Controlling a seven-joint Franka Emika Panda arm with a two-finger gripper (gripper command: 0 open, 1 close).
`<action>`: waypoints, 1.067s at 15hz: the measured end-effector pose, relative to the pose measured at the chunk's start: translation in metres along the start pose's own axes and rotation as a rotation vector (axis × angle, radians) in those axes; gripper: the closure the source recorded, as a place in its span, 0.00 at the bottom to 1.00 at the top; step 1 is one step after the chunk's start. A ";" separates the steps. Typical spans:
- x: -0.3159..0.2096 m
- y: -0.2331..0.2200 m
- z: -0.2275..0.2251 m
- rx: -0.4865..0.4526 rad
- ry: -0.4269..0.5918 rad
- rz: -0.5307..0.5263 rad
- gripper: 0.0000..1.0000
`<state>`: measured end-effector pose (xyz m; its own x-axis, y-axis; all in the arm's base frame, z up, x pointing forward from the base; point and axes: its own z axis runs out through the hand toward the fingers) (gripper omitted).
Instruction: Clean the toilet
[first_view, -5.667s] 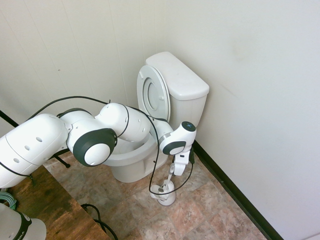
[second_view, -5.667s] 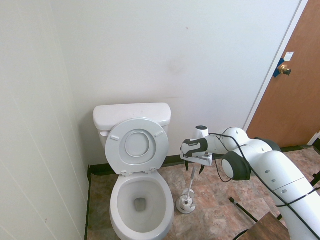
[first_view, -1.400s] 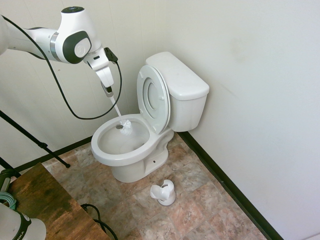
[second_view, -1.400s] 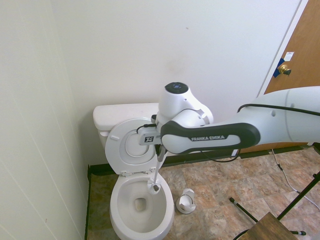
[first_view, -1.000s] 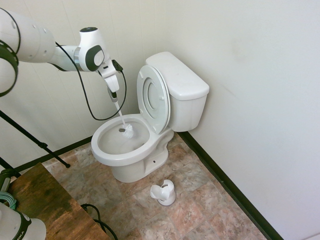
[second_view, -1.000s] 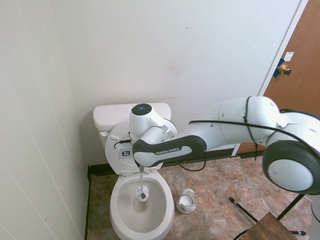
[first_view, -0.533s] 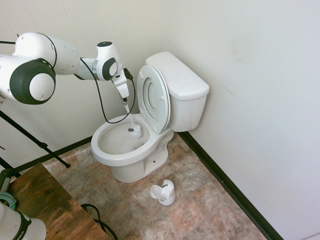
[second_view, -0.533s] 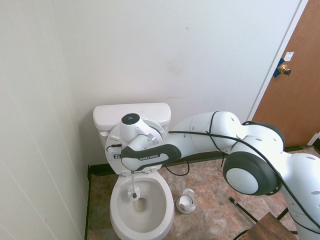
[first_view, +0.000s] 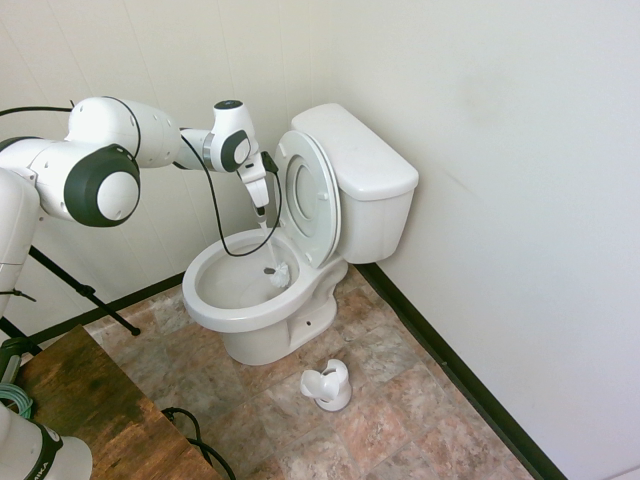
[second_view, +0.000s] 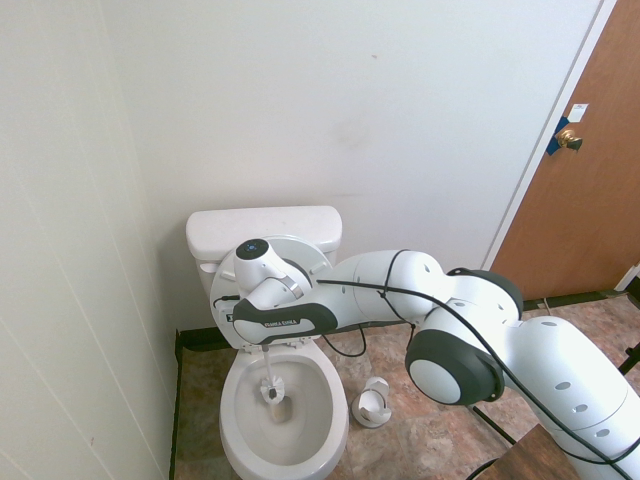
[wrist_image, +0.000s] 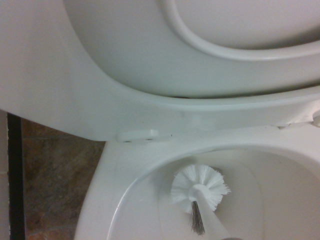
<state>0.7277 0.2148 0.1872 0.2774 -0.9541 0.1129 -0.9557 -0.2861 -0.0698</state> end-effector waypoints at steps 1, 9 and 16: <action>0.001 -0.001 0.000 -0.002 0.001 0.002 1.00; -0.021 -0.010 0.050 -0.008 -0.008 0.001 1.00; -0.070 0.014 0.052 0.021 -0.025 -0.029 1.00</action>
<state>0.7002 0.2726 0.1272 0.3076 -0.9472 0.0908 -0.9449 -0.3153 -0.0876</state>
